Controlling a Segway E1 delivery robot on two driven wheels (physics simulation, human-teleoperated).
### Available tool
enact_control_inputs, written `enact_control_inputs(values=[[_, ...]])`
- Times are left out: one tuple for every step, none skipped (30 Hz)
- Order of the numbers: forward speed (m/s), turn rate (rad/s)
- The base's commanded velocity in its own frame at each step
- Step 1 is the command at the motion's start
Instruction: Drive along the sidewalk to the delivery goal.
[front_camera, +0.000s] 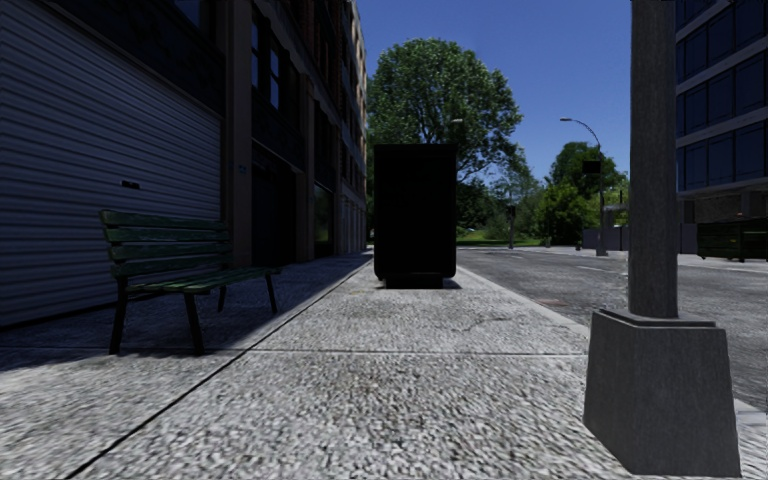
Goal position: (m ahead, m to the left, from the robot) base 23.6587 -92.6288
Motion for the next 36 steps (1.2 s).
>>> enact_control_inputs(values=[[1.88,0.0],[1.88,0.0],[1.88,0.0],[1.88,0.0],[1.88,0.0],[1.88,0.0],[1.88,0.0],[1.88,0.0],[1.88,0.0],[1.88,0.0],[1.88,0.0],[1.88,0.0],[1.88,0.01],[1.88,0.07],[1.88,0.08],[1.88,0.09],[1.88,0.09],[1.88,0.09],[1.88,0.0],[1.88,0.0],[1.88,0.0],[1.88,0.0],[1.88,0.0],[1.88,0.0],[1.88,0.06],[1.88,0.06],[1.88,0.11],[1.88,0.16],[1.88,0.19],[1.88,0.19],[1.88,0.21],[1.88,0.22],[1.88,0.22],[1.88,0.22],[1.88,0.22],[1.88,0.22]])
